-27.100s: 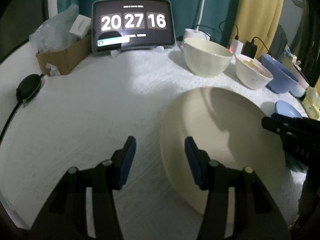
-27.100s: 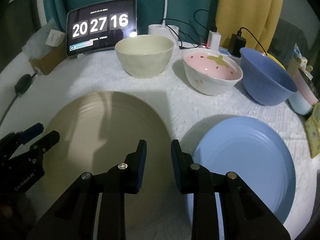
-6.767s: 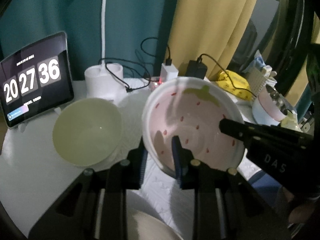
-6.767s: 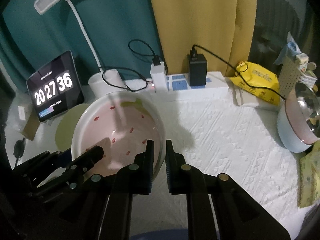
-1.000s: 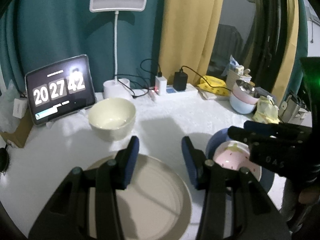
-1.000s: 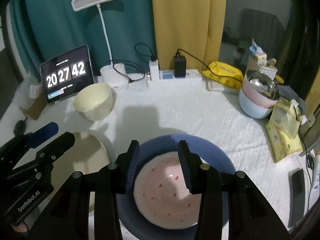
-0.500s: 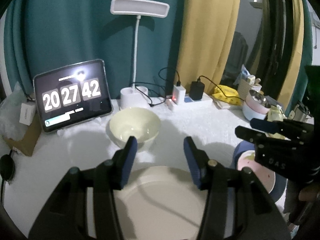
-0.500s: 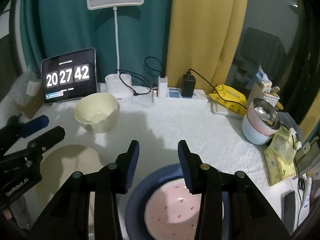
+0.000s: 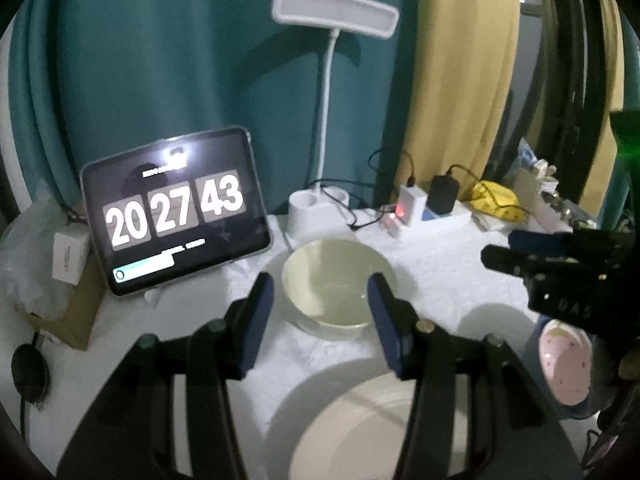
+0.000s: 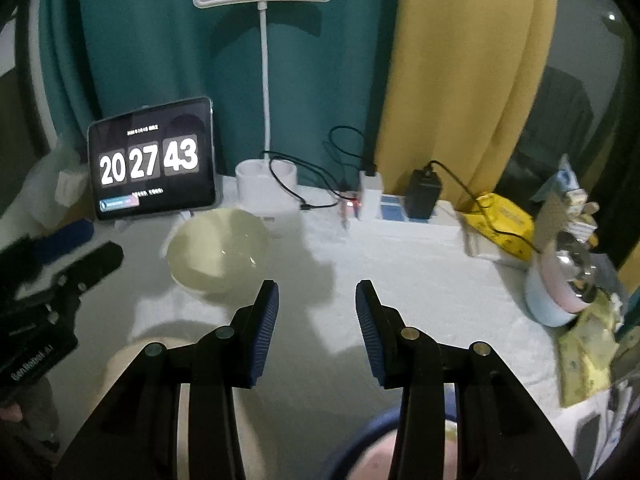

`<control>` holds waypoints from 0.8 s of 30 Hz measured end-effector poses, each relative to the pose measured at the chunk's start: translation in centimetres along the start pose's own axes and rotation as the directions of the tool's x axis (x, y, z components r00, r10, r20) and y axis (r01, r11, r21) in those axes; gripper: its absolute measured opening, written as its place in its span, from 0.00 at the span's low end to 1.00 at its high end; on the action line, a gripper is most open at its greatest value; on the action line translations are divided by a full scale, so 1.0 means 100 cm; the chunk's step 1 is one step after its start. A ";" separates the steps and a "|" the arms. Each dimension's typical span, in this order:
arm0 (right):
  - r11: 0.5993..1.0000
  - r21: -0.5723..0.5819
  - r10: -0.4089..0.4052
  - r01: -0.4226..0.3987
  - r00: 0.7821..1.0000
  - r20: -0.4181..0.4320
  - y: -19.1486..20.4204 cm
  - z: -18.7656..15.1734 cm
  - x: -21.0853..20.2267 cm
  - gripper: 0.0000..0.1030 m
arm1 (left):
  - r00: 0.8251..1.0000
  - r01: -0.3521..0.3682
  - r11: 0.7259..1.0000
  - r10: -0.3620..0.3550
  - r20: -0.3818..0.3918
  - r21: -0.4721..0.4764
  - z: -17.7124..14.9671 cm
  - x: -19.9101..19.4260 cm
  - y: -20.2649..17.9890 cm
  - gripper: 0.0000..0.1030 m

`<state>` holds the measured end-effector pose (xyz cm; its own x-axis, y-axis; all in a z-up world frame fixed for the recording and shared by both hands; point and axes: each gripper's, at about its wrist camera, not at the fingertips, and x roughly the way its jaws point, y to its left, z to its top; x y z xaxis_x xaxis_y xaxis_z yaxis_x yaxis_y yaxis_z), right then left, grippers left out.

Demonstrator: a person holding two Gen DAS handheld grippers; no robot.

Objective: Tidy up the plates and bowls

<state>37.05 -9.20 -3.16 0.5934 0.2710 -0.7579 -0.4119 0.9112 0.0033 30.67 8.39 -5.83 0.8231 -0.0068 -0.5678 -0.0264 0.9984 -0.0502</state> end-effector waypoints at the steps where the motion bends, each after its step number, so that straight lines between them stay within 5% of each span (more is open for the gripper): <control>1: 1.000 0.007 0.007 -0.007 1.000 -0.007 0.001 0.003 0.006 0.41 | 1.000 0.002 1.000 -0.002 -0.008 0.003 0.001 0.005 0.002 0.49; 8: 0.997 0.059 0.047 -0.043 0.997 -0.054 0.005 0.019 0.040 0.41 | 0.998 0.022 0.999 -0.024 -0.066 -0.029 -0.001 0.042 0.016 0.49; 15: 0.996 0.077 0.056 -0.046 0.991 -0.123 0.014 0.024 0.080 0.41 | 0.991 -0.036 0.999 0.033 -0.127 -0.022 -0.010 0.079 0.031 0.49; 24: 0.993 0.112 0.062 -0.041 0.979 -0.195 0.023 0.022 0.126 0.41 | 0.981 0.035 0.996 -0.050 -0.186 -0.083 -0.015 0.106 0.045 0.49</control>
<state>45.10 -3.00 -11.20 0.4206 0.2618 -0.8686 -0.3559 0.9283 0.1075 38.45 12.73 -13.31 0.7034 -0.0668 -0.7076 -0.0447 0.9894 -0.1378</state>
